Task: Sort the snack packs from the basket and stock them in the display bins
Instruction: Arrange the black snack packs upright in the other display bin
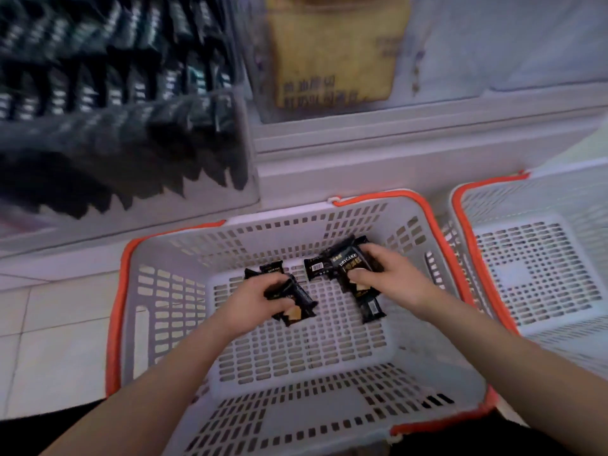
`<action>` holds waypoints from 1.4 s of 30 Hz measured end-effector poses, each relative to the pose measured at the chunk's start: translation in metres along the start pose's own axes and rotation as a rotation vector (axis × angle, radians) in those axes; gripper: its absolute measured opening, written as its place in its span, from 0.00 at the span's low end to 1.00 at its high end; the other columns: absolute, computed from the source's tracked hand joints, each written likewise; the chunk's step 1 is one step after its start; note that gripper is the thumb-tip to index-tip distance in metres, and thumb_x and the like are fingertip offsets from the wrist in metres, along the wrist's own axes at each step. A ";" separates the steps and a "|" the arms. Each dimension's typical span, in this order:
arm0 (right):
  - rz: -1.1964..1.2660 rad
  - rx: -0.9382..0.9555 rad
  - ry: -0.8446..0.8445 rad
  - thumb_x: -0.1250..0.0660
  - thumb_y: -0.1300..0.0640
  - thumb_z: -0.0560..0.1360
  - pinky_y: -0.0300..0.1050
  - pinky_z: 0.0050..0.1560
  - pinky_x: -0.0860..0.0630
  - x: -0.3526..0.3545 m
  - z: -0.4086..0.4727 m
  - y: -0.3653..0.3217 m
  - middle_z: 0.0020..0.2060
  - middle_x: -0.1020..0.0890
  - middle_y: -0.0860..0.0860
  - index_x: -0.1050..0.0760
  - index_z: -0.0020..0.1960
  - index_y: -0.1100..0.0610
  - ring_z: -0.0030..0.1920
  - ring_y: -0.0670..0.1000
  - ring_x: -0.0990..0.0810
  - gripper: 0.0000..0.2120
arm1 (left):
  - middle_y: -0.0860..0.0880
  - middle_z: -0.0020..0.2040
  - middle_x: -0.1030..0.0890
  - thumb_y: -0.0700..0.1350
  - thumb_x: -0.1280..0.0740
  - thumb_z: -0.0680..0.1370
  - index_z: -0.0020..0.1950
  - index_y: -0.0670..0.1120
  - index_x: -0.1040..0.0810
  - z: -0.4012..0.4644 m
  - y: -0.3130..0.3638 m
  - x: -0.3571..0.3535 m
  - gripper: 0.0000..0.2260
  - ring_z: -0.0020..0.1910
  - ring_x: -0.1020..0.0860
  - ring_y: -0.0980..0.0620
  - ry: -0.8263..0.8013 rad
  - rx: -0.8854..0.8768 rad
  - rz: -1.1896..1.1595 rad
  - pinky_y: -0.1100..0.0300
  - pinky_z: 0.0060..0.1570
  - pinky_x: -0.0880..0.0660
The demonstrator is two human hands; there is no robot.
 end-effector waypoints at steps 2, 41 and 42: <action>-0.093 0.053 -0.033 0.31 0.58 0.73 0.27 0.42 0.27 0.005 -0.009 -0.032 0.47 0.19 0.46 0.27 0.56 0.50 0.47 0.45 0.20 0.12 | 0.59 0.39 0.20 0.40 0.31 0.75 0.44 0.58 0.23 -0.012 0.034 0.016 0.12 0.37 0.23 0.64 -0.017 -0.092 -0.042 0.63 0.42 0.26; -0.237 0.489 0.348 0.30 0.46 0.68 0.46 0.40 0.26 -0.067 -0.026 -0.398 0.43 0.17 0.51 0.23 0.47 0.53 0.42 0.50 0.20 0.13 | 0.48 0.60 0.26 0.47 0.39 0.78 0.66 0.48 0.33 -0.184 0.215 0.337 0.17 0.57 0.26 0.47 0.725 -0.349 0.921 0.52 0.54 0.27; -0.300 0.478 0.381 0.29 0.46 0.68 0.46 0.42 0.25 -0.067 -0.014 -0.405 0.42 0.17 0.51 0.23 0.47 0.54 0.42 0.51 0.21 0.14 | 0.48 0.61 0.26 0.45 0.40 0.78 0.66 0.48 0.34 -0.170 0.218 0.345 0.17 0.58 0.26 0.45 0.664 -0.279 1.085 0.52 0.52 0.27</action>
Point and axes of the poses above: each hand's wrist, its own z-axis towards the middle knuckle, its own x-axis out of the back of the hand, y = z × x, the point moved 7 cm from there along z, towards the middle knuckle
